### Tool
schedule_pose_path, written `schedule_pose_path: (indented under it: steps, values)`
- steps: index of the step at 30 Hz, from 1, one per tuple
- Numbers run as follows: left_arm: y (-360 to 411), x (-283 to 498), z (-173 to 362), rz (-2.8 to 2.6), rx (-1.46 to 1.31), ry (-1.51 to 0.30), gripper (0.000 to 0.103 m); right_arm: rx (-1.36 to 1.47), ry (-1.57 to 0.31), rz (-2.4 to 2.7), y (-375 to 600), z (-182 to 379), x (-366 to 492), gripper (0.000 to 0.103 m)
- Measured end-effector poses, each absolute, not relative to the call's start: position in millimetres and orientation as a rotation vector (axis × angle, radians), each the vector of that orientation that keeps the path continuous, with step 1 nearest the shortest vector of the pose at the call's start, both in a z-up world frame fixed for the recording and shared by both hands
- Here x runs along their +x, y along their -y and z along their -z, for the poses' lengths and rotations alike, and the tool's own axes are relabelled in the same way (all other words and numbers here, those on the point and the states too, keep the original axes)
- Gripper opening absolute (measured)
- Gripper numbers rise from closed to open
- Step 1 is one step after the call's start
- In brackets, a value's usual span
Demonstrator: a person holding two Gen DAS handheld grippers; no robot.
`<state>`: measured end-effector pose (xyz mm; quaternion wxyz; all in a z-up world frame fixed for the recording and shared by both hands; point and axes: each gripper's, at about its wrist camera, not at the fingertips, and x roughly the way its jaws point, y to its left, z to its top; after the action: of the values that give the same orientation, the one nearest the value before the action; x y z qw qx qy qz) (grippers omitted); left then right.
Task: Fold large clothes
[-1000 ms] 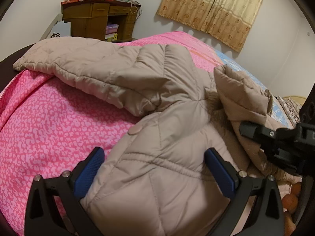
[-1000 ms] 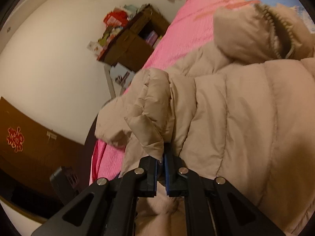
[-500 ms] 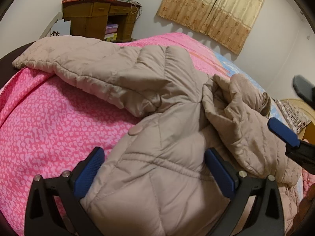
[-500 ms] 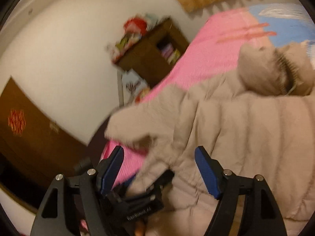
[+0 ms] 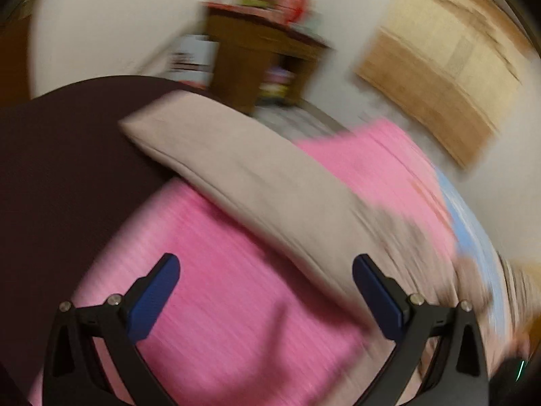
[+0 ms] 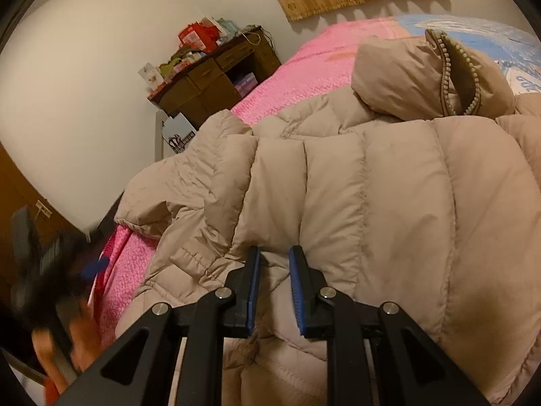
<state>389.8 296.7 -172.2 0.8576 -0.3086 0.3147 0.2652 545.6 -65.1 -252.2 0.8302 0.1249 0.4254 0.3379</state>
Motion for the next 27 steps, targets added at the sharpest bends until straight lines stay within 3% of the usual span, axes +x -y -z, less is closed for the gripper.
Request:
schedule_pose_path:
  steps: [2, 5, 8, 14, 16, 18, 20, 23, 27]
  values:
    - [-340, 398, 174, -0.675, -0.716, -0.661, 0.103, 0.31, -0.883, -0.768, 68, 255, 546, 0.039]
    - [-380, 411, 190, -0.745, -0.804, -0.703, 0.101, 0.312, -0.859, -0.806, 66, 254, 546, 0.051]
    - [-397, 420, 208, -0.749, -0.909, -0.705, 0.097, 0.291, -0.848, -0.814, 61, 254, 545, 0.056]
    - [-405, 433, 223, -0.721, -0.975, -0.646, 0.095, 0.359, -0.854, -0.837, 63, 259, 552, 0.056]
    - [-407, 439, 223, -0.715, -0.984, -0.632, 0.087, 0.373, -0.856, -0.842, 64, 260, 552, 0.056]
    - [-416, 442, 226, -0.664, -1.021, -0.626, 0.04, 0.376, -0.858, -0.843, 69, 261, 553, 0.056]
    - [-424, 442, 232, -0.612, -1.06, -0.634, 0.019, 0.376, -0.858, -0.843, 69, 261, 552, 0.056]
    - [-422, 448, 229, -0.626, -0.996, -0.63, 0.009, 0.378, -0.857, -0.844, 69, 260, 552, 0.056]
    - [-399, 454, 190, -0.593, -0.824, -0.551, 0.006, 0.388, -0.857, -0.846, 73, 261, 549, 0.056]
